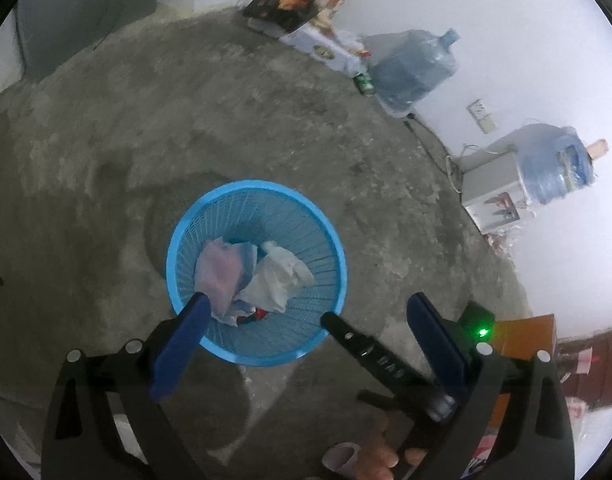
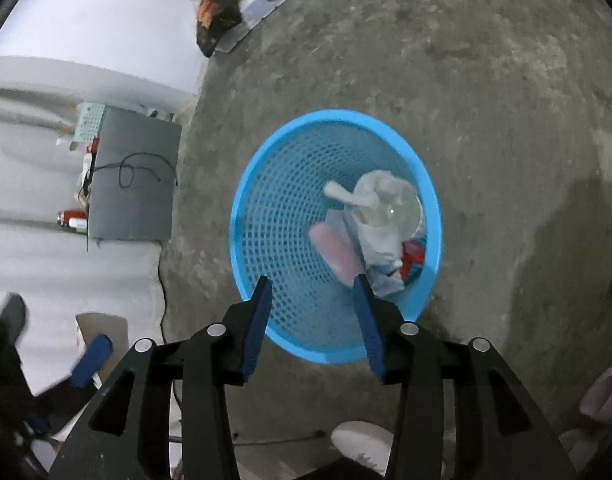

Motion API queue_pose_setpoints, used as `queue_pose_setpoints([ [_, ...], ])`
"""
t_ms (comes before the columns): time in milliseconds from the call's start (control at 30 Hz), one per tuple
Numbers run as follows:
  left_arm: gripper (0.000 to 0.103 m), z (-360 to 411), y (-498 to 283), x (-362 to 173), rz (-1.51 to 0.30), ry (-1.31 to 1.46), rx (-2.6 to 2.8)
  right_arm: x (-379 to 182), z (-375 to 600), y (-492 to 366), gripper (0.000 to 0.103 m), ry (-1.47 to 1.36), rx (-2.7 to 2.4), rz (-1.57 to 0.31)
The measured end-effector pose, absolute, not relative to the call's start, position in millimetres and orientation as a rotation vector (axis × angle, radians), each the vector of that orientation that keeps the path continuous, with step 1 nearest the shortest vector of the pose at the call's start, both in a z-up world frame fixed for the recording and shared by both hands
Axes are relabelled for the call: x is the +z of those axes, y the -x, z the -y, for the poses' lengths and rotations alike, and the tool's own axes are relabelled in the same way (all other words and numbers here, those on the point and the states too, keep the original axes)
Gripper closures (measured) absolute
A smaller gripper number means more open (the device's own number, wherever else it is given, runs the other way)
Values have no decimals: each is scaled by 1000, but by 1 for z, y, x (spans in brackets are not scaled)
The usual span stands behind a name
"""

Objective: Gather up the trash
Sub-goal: 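Carry the pad and tissue to the blue wastebasket and open both grippers, then move both tools back over the table toward the white drink bottle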

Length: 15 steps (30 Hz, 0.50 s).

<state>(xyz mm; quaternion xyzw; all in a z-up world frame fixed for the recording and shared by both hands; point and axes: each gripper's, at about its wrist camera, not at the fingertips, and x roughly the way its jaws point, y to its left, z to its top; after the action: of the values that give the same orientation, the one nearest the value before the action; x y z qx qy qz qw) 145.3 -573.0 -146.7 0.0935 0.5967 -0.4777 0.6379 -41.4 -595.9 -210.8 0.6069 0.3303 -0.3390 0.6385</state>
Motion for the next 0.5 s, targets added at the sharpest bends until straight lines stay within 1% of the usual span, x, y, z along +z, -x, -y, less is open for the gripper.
queue_pose_setpoints([
  [167, 7, 549, -136, -109, -1255, -211, -1166, -180, 578, 42, 58, -1331, -768, -695],
  [233, 7, 535, -135, -89, -1210, -198, -1196, -159, 570, 40, 53, -1270, -770, -673],
  [300, 7, 514, -134, -64, -1136, -187, -1218, -140, 559, 37, 44, -1205, -768, -659],
  [333, 7, 506, -134, -56, -1113, -182, -1222, -129, 551, 35, 43, -1171, -759, -658],
  [400, 7, 481, -136, -34, -1070, -171, -1221, -111, 537, 32, 36, -1120, -741, -657],
  [500, 7, 449, -138, -11, -1034, -164, -1209, -87, 518, 24, 31, -1033, -720, -668],
])
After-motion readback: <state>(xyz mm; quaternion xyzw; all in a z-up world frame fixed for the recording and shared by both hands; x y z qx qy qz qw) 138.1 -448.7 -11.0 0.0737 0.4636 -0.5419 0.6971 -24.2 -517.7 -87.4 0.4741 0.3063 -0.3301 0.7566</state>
